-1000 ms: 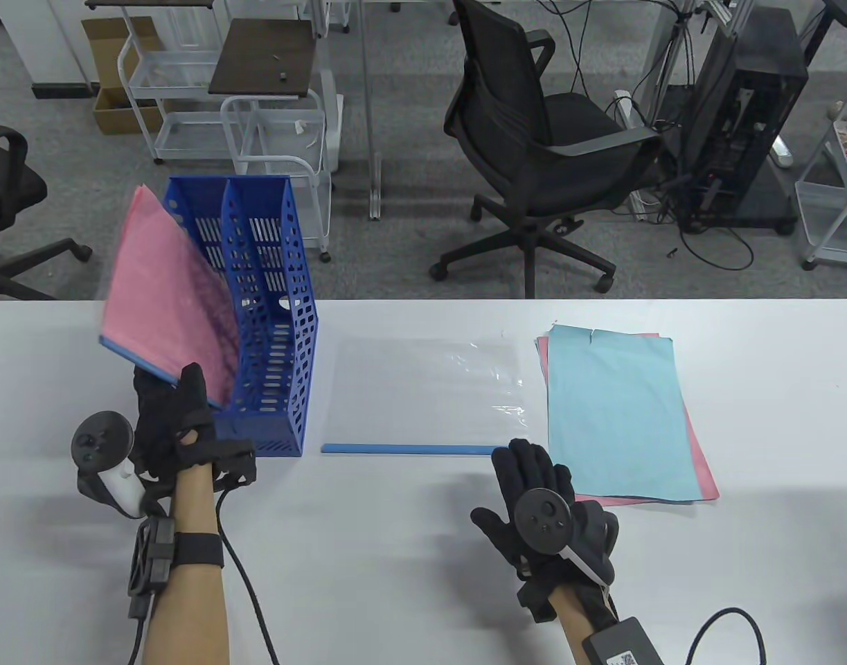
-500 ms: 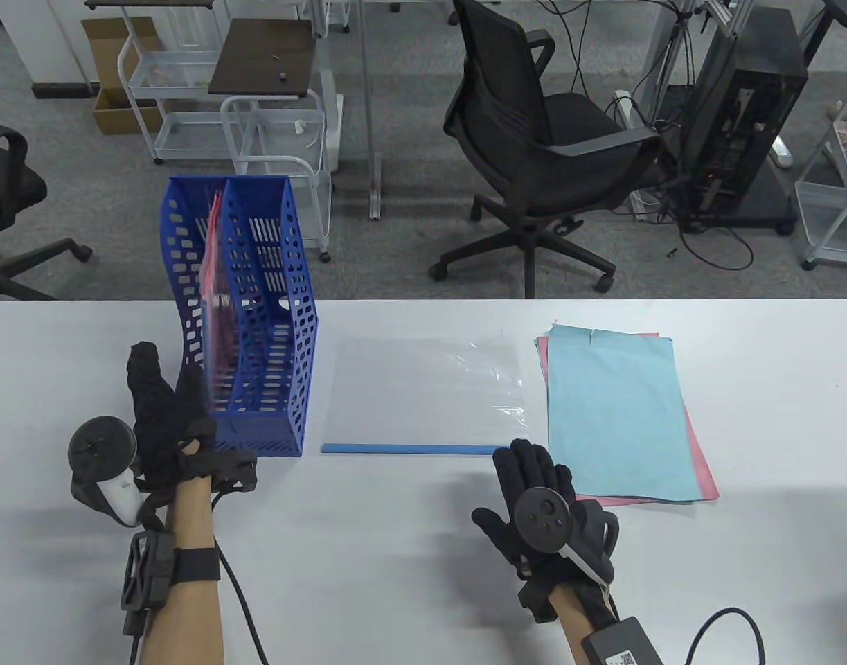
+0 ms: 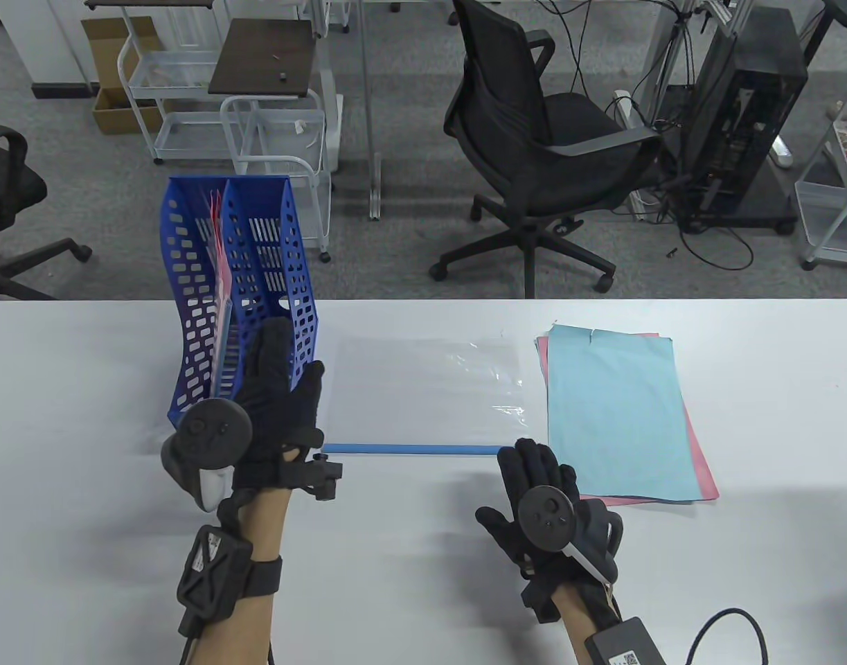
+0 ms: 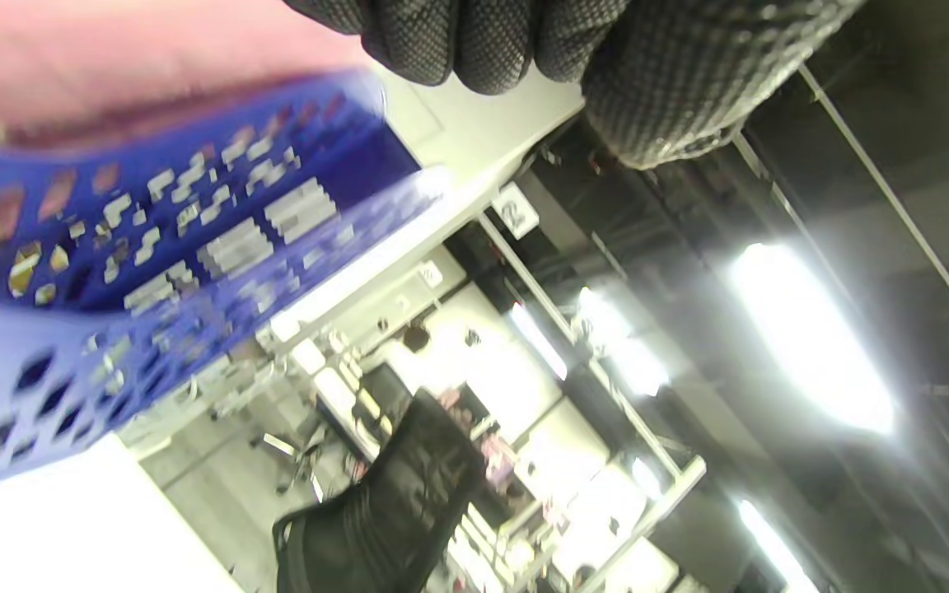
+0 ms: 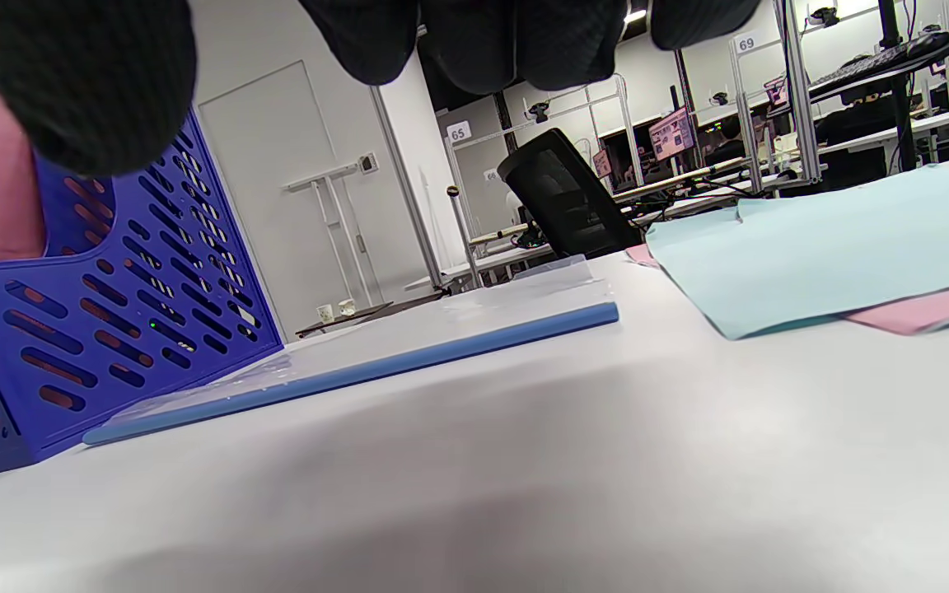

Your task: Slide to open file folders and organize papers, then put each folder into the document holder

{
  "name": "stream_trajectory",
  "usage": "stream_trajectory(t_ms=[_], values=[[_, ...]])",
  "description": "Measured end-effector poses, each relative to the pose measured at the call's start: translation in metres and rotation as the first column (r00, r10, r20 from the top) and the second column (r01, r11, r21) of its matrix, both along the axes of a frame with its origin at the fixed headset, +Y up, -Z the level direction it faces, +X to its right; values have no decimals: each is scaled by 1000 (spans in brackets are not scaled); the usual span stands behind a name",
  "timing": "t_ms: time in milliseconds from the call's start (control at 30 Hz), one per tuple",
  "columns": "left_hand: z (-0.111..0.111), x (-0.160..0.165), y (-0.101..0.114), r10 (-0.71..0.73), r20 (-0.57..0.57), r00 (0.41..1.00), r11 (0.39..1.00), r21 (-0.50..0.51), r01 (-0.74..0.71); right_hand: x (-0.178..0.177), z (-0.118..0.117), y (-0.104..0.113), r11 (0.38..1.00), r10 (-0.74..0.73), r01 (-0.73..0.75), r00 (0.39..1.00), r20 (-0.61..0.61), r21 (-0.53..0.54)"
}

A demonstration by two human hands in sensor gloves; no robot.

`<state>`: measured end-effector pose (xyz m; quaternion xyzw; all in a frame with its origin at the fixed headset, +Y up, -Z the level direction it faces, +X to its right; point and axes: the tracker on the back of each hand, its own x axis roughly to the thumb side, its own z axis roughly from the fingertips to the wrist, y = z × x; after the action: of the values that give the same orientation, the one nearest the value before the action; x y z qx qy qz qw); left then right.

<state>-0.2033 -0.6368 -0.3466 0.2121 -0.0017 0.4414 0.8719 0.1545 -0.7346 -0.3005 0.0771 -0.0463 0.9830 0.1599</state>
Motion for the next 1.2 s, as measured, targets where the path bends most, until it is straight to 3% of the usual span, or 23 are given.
stream_trajectory(t_ms=[133, 267, 367, 500, 600, 700, 767, 867, 967, 1200], values=[[-14, 41, -15, -148, 115, 982, 974, -153, 164, 1, 0, 1, 1000, -1, 1, 1000, 3, -1], [-33, 87, -47, -326, 255, 910, 861, -316, 398, 3, 0, 2, 1000, 1, -1, 1000, 8, -14], [-43, 115, -72, -410, 358, 839, 760, -374, 531, 5, -2, 0, 999, 12, -12, 1000, 16, -40], [-51, 146, -104, -544, 441, 714, 600, -389, 699, 7, -6, -5, 996, 36, -34, 999, 24, -81], [-61, 158, -120, -583, 453, 674, 521, -428, 738, 8, -7, -8, 993, 52, -48, 998, 29, -106], [-70, 166, -128, -615, 491, 617, 422, -456, 784, 7, -8, -10, 991, 71, -68, 997, 26, -119], [-72, 171, -127, -633, 486, 603, 415, -445, 794, 7, -8, -10, 990, 79, -75, 997, 26, -121], [-72, 184, -126, -749, 460, 476, 327, -368, 870, 7, -8, -10, 990, 78, -75, 997, 24, -122], [-72, 195, -129, -835, 380, 399, 292, -310, 905, 7, -7, -9, 991, 73, -69, 997, 27, -118], [-84, 196, -130, -848, 355, 394, 295, -302, 907, 8, -7, -8, 992, 61, -57, 998, 28, -113]])
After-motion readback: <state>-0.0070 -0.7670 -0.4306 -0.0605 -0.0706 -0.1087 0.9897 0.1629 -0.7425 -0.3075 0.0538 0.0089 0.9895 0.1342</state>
